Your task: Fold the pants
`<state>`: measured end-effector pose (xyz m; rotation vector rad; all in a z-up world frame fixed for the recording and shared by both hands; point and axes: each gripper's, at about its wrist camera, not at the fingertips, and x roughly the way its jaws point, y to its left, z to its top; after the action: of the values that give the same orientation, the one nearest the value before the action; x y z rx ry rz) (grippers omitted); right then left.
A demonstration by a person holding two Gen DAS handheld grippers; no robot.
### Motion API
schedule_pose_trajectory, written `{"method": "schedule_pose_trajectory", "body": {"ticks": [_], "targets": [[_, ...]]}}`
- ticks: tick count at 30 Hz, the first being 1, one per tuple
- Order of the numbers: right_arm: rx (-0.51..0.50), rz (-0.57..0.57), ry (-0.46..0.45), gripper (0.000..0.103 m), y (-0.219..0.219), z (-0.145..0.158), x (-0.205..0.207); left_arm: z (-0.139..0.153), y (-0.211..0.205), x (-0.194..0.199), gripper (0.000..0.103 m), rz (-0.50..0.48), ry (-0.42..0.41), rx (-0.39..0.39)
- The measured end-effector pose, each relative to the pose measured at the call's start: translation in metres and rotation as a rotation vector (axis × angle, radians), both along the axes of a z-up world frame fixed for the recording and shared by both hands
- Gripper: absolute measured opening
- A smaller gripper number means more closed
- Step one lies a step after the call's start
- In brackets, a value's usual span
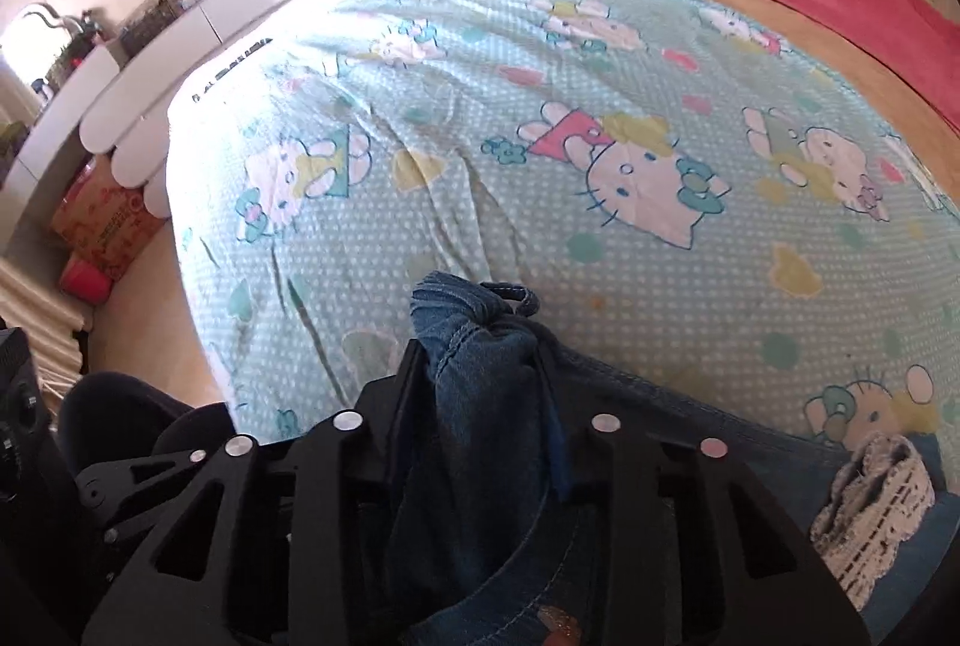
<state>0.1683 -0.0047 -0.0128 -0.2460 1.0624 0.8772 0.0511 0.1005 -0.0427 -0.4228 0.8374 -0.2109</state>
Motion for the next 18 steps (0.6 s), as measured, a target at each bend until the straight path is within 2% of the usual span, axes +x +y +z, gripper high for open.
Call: {"method": "schedule_pose_trajectory", "body": {"ticks": [8,15,16,18], "targets": [[0.176,-0.067,-0.009,0.03,-0.091,0.052,0.003,0.026,-0.04,0.0,0.037,-0.102,-0.063,-0.028],[0.294,-0.162,0.005,0.03,-0.174,0.065,0.014,0.051,-0.107,0.016,0.037,-0.248,-0.096,0.01],[0.322,-0.179,0.007,0.031,-0.189,0.066,0.015,0.053,-0.118,0.019,0.04,-0.275,-0.095,0.005],[0.36,-0.213,0.004,0.04,-0.221,0.065,0.015,0.055,-0.141,0.02,0.047,-0.348,-0.093,-0.01]]}}
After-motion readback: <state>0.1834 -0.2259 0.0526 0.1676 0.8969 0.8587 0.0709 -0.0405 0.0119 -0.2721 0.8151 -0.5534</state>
